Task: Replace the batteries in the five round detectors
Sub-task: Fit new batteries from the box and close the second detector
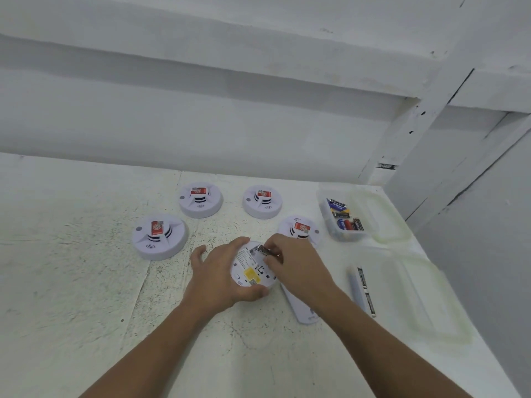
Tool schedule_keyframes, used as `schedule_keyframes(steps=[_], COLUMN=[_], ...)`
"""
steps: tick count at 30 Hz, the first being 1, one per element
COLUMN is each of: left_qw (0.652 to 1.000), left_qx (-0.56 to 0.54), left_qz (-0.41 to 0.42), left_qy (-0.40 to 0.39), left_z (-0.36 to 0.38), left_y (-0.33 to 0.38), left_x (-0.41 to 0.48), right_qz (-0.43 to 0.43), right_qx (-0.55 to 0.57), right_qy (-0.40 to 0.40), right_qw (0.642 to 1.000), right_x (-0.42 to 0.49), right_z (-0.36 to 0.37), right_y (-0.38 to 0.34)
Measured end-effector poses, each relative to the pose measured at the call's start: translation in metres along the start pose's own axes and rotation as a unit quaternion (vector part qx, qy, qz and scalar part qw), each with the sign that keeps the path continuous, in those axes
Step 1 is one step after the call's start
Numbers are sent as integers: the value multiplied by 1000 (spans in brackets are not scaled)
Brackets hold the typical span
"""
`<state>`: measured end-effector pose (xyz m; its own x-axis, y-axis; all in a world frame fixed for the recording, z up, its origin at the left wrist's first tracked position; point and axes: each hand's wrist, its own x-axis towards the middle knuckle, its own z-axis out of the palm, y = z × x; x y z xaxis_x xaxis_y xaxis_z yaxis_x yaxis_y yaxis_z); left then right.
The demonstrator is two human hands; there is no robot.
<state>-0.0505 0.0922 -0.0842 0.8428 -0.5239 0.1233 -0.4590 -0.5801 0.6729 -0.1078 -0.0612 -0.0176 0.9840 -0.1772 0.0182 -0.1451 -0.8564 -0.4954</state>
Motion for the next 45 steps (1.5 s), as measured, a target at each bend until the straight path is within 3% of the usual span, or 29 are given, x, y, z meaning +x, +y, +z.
schedule_keyframes(steps=[9, 13, 21, 31, 45], left_qw=[1000, 1000, 1000, 999, 998], left_qx=[1, -4, -2, 30, 61], left_qz=[1, -2, -4, -8, 26], left_qy=[-7, -8, -14, -21, 2], left_z=[0, -1, -1, 1, 9], left_y=[-2, -2, -4, -4, -12], left_x=[0, 0, 1, 4, 4], right_qz=[-191, -160, -96, -50, -74], right_qx=[-168, -34, 40, 155, 121], right_qy=[33, -12, -105, -80, -45], right_qw=[967, 986, 989, 984, 989], right_x=[-7, -8, -3, 5, 9], right_z=[14, 13, 3, 6, 17], right_y=[8, 23, 35, 38, 46])
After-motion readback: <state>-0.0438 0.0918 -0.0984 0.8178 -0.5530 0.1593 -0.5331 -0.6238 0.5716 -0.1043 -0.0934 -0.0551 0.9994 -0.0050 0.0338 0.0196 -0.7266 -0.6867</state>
